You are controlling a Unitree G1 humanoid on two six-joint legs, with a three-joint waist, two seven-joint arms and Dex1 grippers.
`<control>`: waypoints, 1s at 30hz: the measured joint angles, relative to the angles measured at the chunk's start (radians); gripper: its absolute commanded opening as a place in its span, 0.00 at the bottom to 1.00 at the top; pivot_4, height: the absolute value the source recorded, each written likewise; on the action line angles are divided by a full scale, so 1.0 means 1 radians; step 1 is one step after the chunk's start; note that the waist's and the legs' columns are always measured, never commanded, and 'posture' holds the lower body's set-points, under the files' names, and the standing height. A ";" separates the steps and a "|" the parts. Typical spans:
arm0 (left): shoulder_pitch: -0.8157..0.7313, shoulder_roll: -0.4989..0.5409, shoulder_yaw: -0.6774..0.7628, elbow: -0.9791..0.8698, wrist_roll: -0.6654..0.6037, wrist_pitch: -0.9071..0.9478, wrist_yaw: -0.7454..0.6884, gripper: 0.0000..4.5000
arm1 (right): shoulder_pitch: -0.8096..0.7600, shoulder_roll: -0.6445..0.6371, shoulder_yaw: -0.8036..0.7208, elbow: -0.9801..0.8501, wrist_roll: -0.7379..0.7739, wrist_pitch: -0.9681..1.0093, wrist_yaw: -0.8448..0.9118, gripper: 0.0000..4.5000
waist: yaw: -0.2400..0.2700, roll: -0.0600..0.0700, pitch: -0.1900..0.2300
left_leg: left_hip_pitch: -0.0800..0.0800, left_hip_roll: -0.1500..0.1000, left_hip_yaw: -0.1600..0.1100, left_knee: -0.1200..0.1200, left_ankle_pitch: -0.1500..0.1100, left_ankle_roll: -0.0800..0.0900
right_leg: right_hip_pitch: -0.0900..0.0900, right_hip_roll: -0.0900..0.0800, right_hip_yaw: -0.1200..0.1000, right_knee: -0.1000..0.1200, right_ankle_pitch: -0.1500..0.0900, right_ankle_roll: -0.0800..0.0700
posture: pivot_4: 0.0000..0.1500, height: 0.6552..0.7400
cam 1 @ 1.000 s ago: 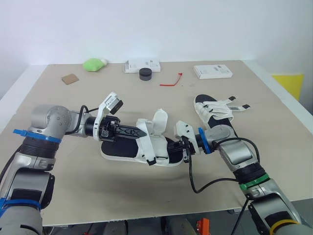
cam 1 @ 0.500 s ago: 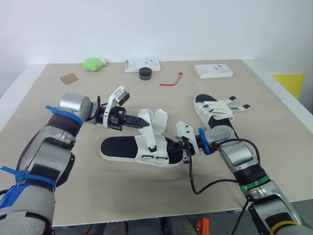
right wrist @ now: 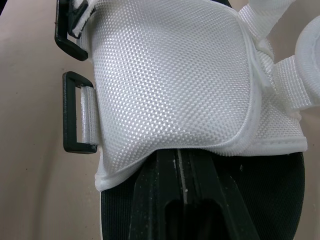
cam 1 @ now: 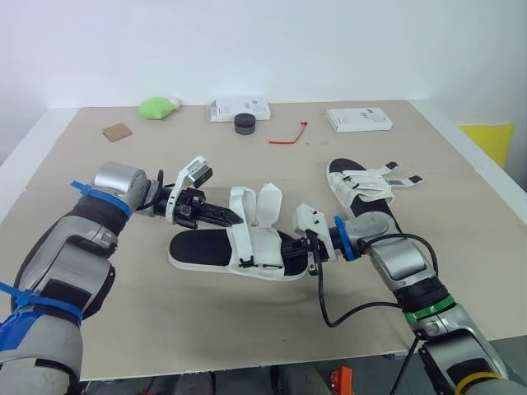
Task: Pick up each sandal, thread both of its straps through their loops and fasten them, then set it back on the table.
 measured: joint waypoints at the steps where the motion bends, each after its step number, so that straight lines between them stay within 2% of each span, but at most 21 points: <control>1: 0.000 0.001 -0.006 0.000 0.000 -0.005 0.000 0.01 | 0.000 0.000 0.000 0.000 0.000 0.000 0.000 0.00 | 0.000 0.000 0.000 | 0.000 0.000 0.000 0.000 0.000 0.000 | 0.000 0.000 0.000 0.000 0.000 0.000 | 1.00 1.00; 6: 0.000 0.001 -0.039 0.002 0.005 -0.052 0.000 0.01 | 0.000 0.002 0.000 0.000 0.000 0.002 0.000 0.00 | 0.000 0.000 0.000 | 0.001 0.000 0.000 0.000 -0.001 0.001 | 0.000 0.000 0.000 0.002 0.000 0.001 | 1.00 1.00; 18: 0.025 0.031 -0.162 -0.208 -0.003 -0.279 -0.001 0.01 | 0.007 0.003 0.000 -0.009 0.011 0.015 -0.014 0.00 | 0.001 0.000 0.000 | 0.002 0.000 0.000 0.001 -0.002 0.003 | -0.001 0.000 0.000 0.009 -0.004 -0.001 | 1.00 1.00; 24: 0.065 0.110 -0.265 -0.338 -0.006 -0.437 -0.001 0.01 | 0.007 0.011 0.010 -0.016 0.020 0.019 -0.017 0.00 | 0.001 0.000 0.000 | 0.004 0.001 -0.001 0.001 -0.002 0.004 | -0.001 0.003 0.002 0.010 -0.005 -0.002 | 1.00 1.00; 30: 0.128 0.114 -0.231 -0.384 0.044 -0.525 -0.002 0.01 | 0.008 0.011 0.013 -0.016 0.028 0.021 -0.019 0.00 | 0.001 0.000 0.000 | 0.004 0.001 -0.001 0.001 -0.002 0.004 | 0.000 0.004 0.002 0.010 -0.005 -0.003 | 1.00 1.00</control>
